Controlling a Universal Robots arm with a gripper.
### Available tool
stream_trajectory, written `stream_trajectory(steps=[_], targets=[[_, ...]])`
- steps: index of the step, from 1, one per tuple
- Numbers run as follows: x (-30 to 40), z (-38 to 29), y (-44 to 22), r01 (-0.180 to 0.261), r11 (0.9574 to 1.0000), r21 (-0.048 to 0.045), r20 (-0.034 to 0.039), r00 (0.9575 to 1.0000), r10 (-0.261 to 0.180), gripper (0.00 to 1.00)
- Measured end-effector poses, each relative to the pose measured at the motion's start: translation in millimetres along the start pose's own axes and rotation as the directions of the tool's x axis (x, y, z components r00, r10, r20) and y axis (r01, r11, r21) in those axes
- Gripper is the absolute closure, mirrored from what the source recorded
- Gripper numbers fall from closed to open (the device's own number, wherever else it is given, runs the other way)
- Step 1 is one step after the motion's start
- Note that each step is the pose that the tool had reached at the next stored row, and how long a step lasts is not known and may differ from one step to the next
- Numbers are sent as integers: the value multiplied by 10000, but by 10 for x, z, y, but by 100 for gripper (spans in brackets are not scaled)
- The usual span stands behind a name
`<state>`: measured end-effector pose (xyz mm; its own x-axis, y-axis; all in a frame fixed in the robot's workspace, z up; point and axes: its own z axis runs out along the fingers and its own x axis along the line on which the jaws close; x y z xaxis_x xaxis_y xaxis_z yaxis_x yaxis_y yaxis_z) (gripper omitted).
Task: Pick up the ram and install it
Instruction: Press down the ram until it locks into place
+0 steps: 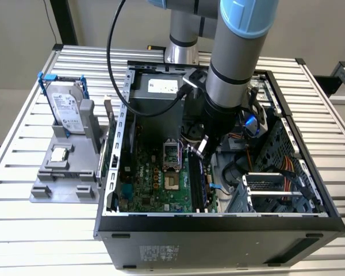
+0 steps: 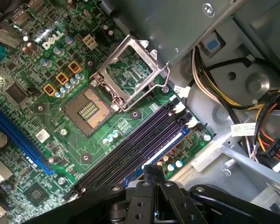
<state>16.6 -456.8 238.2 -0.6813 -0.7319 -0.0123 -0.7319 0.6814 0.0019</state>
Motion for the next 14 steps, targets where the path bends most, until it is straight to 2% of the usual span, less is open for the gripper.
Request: stream_trajectory(steps=[7, 14], targets=[[5, 5, 6, 314, 9995, -4, 0, 9995, -314, 100], [6, 13, 7, 866, 9962, -11, -1, 9962, -866, 100]])
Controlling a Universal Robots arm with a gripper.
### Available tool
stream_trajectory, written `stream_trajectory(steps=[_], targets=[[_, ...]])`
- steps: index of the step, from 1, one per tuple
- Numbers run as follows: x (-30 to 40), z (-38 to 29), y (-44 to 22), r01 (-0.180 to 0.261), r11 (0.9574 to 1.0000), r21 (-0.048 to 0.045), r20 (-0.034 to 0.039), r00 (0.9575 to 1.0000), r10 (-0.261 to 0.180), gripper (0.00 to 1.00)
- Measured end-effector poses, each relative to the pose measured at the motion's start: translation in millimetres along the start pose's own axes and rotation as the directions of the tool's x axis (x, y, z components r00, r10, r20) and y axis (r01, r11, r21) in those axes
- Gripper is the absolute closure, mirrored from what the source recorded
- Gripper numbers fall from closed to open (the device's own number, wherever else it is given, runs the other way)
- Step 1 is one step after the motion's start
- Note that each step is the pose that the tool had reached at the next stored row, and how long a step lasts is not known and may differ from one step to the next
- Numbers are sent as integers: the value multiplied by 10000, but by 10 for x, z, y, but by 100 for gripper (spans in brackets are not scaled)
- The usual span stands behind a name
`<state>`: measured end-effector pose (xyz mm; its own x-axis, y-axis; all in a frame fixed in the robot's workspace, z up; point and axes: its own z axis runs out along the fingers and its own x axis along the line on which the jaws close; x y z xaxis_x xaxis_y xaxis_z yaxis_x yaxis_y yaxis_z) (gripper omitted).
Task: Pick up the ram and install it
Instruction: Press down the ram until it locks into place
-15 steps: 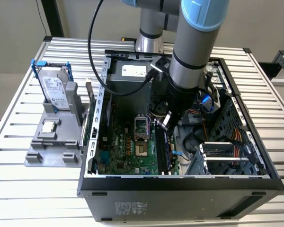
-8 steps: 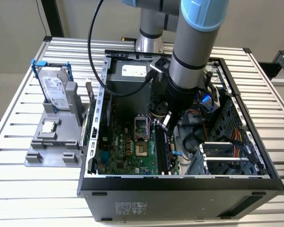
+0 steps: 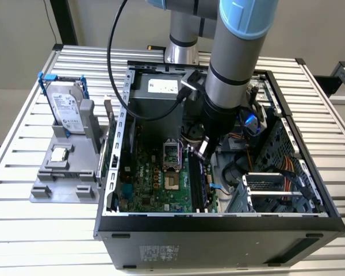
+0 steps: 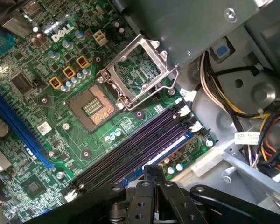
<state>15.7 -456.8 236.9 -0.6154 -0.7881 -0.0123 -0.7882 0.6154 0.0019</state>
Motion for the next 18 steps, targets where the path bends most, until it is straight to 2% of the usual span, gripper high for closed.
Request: stream_trajectory(steps=[9, 18], targets=[[0, 5, -1, 763, 9971, -10, 0, 9971, -763, 100], [0, 10, 0, 1189, 9929, -17, -2, 9929, -1189, 100]])
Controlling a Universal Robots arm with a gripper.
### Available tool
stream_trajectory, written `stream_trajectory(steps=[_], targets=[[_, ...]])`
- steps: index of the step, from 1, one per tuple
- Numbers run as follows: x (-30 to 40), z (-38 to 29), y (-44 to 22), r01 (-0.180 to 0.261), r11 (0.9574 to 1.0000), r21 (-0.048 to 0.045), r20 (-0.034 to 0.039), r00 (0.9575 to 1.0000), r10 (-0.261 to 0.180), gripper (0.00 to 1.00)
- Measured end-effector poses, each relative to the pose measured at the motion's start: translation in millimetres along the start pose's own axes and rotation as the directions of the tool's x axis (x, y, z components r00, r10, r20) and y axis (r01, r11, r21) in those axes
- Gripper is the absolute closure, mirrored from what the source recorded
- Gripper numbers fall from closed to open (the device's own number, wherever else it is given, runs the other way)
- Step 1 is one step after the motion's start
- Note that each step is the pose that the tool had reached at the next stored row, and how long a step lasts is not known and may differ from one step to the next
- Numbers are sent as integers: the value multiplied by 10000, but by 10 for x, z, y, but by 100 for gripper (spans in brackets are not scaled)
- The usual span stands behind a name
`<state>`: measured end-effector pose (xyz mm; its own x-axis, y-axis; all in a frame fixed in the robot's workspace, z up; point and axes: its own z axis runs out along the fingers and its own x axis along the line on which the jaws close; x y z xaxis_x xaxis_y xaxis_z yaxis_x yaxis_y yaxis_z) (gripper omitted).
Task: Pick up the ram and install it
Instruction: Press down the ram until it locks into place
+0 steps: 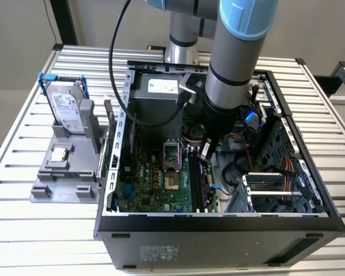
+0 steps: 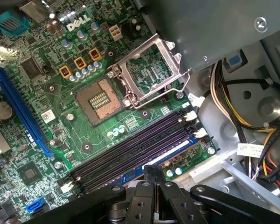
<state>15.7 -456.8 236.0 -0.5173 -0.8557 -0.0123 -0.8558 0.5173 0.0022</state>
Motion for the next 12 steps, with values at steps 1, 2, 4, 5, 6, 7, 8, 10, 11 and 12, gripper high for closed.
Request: stream_trajectory(steps=[1, 2, 4, 5, 6, 7, 8, 10, 11, 12], targets=[[0, 0, 0, 53, 10000, 0, -1, 10000, -53, 100], [0, 0, 0, 96, 10000, -1, -1, 10000, -96, 100], [0, 0, 0, 113, 9999, -1, -1, 9999, -113, 100], [0, 0, 0, 114, 9999, -2, -1, 9999, -114, 100], [0, 0, 0, 114, 9999, -2, -1, 9999, -114, 100], [0, 0, 0, 120, 9999, -2, -2, 9999, -120, 100], [0, 0, -1, 151, 9999, -2, -2, 9999, -151, 100], [-1, 2, -2, 295, 9996, -4, 0, 9996, -295, 100], [-1, 2, -2, 406, 9992, -6, -1, 9992, -406, 100], [-2, 3, -3, 526, 9986, -7, -2, 9986, -526, 100]])
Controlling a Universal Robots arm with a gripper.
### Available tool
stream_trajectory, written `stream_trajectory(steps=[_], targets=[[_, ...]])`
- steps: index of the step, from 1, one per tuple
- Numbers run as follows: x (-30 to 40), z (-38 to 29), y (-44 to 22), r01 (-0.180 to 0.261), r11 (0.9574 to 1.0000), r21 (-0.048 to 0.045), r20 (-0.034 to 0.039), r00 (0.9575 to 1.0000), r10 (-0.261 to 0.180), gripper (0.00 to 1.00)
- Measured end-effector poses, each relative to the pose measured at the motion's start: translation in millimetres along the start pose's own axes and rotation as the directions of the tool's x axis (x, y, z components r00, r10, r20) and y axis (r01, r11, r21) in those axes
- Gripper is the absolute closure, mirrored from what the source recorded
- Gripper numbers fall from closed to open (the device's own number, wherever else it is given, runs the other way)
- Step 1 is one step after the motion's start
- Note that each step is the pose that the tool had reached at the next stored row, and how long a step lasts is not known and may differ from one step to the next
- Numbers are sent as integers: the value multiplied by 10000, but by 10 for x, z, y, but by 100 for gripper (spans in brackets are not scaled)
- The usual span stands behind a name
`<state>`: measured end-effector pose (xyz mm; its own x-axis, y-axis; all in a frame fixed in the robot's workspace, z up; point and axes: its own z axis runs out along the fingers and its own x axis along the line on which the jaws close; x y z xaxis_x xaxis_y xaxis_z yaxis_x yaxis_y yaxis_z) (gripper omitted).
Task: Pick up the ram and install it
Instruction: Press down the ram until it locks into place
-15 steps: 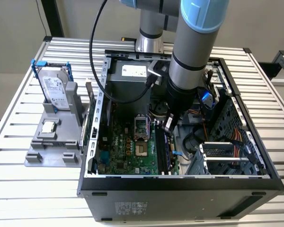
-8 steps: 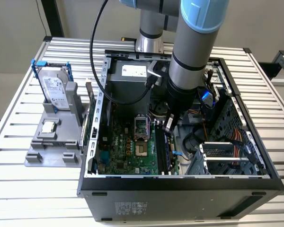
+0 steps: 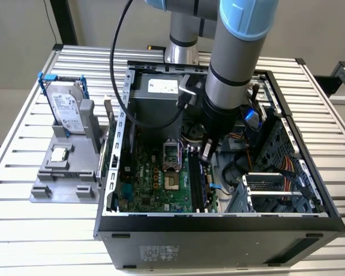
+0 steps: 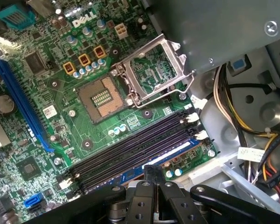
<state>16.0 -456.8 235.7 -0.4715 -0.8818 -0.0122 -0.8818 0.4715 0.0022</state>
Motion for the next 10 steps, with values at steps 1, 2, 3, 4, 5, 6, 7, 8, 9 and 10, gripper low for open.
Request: stream_trajectory(steps=[1, 2, 3, 4, 5, 6, 7, 8, 9, 10], targets=[[-1, 1, -2, 148, 9999, -2, 0, 9999, -148, 100], [-2, 2, -4, 286, 9996, -4, 0, 9996, -286, 100], [-3, 3, -6, 436, 9990, -5, 0, 9990, -436, 100], [-4, 4, -8, 572, 9984, -7, -1, 9984, -572, 100], [-5, 6, -10, 699, 9976, -8, -1, 9976, -699, 100], [-7, 6, -13, 832, 9965, -10, -1, 9965, -832, 100], [-8, 6, -14, 950, 9955, -12, -2, 9955, -950, 100], [-8, 6, -15, 1066, 9943, -13, -2, 9943, -1066, 100], [-8, 6, -16, 1191, 9929, -14, -2, 9929, -1191, 100], [-9, 7, -16, 1327, 9912, -17, -2, 9912, -1327, 100]])
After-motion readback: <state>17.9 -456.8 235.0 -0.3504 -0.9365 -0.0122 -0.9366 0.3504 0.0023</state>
